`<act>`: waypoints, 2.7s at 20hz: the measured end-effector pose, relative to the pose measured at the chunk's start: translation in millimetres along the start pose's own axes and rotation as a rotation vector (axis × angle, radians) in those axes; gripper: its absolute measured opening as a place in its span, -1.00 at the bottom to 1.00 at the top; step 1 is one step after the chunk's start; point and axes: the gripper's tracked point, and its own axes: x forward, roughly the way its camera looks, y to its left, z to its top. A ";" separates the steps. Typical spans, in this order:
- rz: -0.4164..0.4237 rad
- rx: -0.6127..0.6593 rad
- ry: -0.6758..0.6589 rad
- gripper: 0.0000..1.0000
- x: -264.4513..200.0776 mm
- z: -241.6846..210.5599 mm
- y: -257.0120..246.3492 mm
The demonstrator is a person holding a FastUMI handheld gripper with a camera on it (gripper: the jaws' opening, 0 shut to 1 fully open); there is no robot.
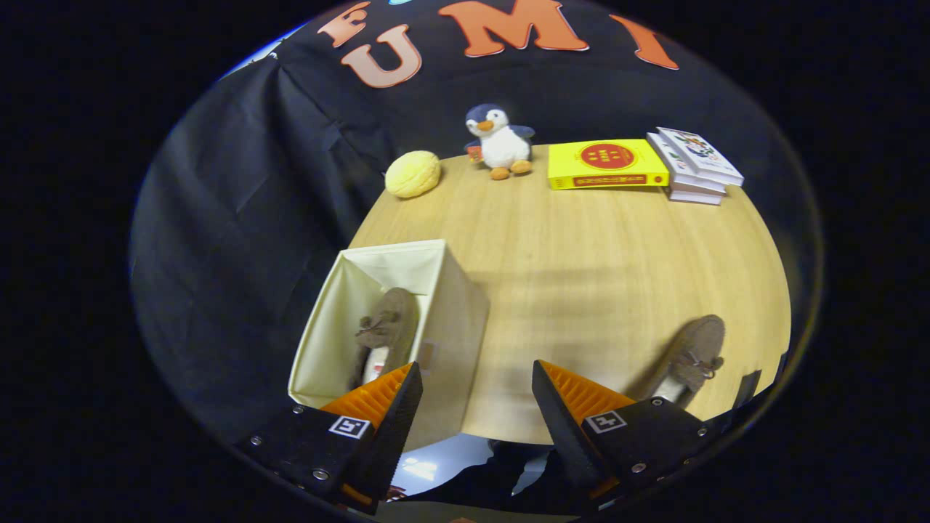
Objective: Open the storage box then place both shoes into the box .Put the left shoe in first, then the right shoe, with the right side of both shoes facing outward in a uniform manner.
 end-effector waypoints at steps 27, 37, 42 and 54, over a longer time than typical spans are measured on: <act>-0.464 0.171 -0.011 -0.54 53.8 -84.0 -262.8; -0.391 0.234 -0.030 -0.91 31.5 -49.6 -232.0; -0.320 0.198 -0.061 -0.91 8.5 -12.7 -178.9; -0.116 0.033 -0.105 -0.91 -6.1 49.3 4.4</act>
